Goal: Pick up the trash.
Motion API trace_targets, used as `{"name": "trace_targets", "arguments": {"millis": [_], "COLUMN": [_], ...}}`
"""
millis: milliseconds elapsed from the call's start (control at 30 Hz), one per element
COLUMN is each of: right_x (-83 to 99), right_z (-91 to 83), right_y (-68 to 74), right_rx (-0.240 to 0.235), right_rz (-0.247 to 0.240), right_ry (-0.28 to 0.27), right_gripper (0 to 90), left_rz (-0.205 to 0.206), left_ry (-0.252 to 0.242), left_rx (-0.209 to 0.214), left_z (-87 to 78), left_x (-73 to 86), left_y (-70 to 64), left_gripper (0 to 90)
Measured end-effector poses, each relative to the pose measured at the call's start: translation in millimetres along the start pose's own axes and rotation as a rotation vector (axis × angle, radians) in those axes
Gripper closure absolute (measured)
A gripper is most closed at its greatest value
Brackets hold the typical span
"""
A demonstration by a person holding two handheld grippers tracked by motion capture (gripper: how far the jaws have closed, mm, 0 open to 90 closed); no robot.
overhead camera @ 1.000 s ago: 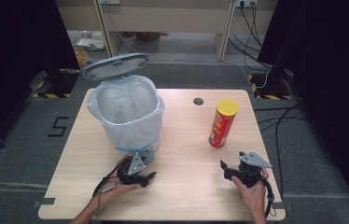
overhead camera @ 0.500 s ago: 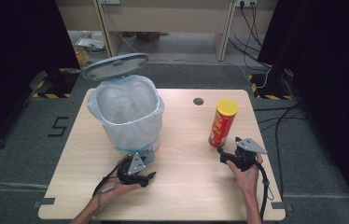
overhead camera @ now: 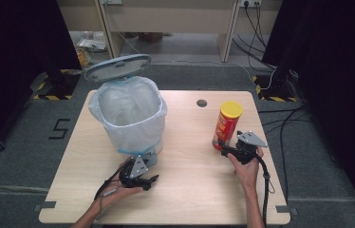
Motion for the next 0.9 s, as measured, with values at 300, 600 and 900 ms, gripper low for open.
{"name": "trace_targets", "arguments": {"millis": [300, 600, 900], "right_x": [5.0, 6.7, 5.9], "right_z": [25.9, 31.3, 30.5], "right_y": [-0.4, -0.4, 0.0], "right_rx": [-0.007, -0.024, -0.009], "right_rz": [0.006, 0.013, -0.031], "right_ry": [0.024, -0.012, -0.011], "right_gripper": [16.8, 19.3, 24.3], "left_rz": [0.000, -0.002, 0.001], "left_ry": [0.000, -0.002, 0.001], "left_rx": [0.000, 0.001, 0.000], "left_z": [0.0, 0.1, 0.0], "left_x": [0.0, -0.1, 0.0], "left_y": [0.1, -0.1, 0.2], "left_gripper": [28.5, 28.5, 28.5]}}
Point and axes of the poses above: each handheld gripper's, and its own axes: z roughly forward along the jaws, x roughly out of its underside, y roughly to its left, the point moved 7 cm from there along z, roughly forward along the jaws, and after that the axes turned 15 degrees about -z, right-handed, at the moved point
